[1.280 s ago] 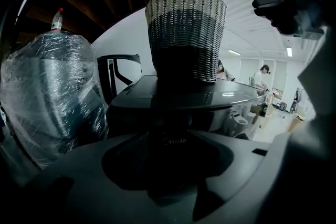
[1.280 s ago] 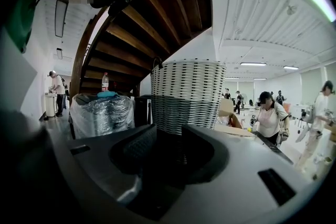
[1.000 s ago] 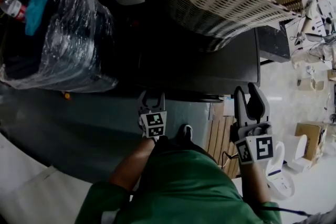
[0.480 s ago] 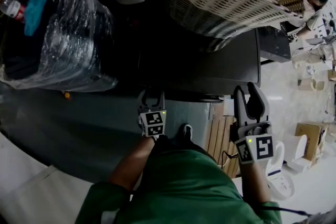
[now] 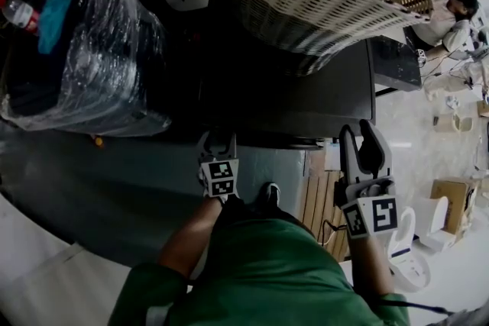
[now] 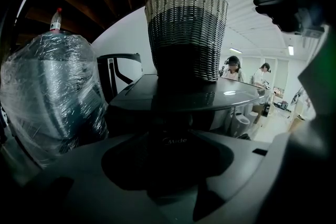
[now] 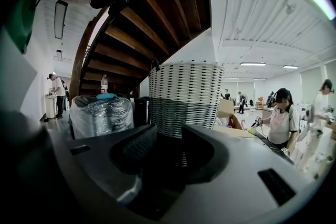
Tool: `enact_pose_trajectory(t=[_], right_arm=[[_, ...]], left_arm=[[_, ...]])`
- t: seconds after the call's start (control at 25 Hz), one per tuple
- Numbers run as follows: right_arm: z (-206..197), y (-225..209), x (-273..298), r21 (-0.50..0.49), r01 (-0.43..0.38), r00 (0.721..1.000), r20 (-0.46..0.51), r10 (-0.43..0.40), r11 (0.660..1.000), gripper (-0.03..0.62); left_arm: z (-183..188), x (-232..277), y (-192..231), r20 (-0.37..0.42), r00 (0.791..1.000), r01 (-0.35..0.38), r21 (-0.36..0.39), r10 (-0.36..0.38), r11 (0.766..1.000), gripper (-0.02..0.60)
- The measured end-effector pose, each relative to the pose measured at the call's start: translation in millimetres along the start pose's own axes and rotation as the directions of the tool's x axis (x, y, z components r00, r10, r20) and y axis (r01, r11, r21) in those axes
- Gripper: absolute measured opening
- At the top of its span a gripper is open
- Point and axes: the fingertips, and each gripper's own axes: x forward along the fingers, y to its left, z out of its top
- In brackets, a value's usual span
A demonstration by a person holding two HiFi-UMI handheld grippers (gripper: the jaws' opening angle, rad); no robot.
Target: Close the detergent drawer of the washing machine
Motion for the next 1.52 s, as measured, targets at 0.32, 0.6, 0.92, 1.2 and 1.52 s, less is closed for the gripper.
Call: enact_pose_trajectory(t=[0.32,0.6,0.92,1.2,1.52], right_arm=[[5,-4,-19,0.002,-0.011,0.999,0.036,0.011,1.0,0.163],[12,-5,-33,0.026,-0.024,0.997,0.074,0.022,0.999,0.161],[23,5,-48,0.049,-0.077,0.988,0.138,0.07,0.996,0.155],[34,9,-62,0.062,-0.11,0.981,0.169,0.098,0.992,0.152],[47,13,-73,0.056,-0.124,0.974,0.2,0.11,0.991,0.146]], left_arm=[[-1,-7,-3,-0.019,1.0,0.016,0.061,-0.015,0.998,0.238],[31,-46,4,0.068,0.997,-0.031,0.066,0.026,0.997,0.238],[95,-103,1,0.21,0.977,-0.053,0.11,0.029,0.993,0.238],[173,-159,-22,0.355,0.935,-0.062,0.197,-0.012,0.978,0.238],[246,-213,-45,0.503,0.862,-0.041,0.194,-0.063,0.98,0.238]])
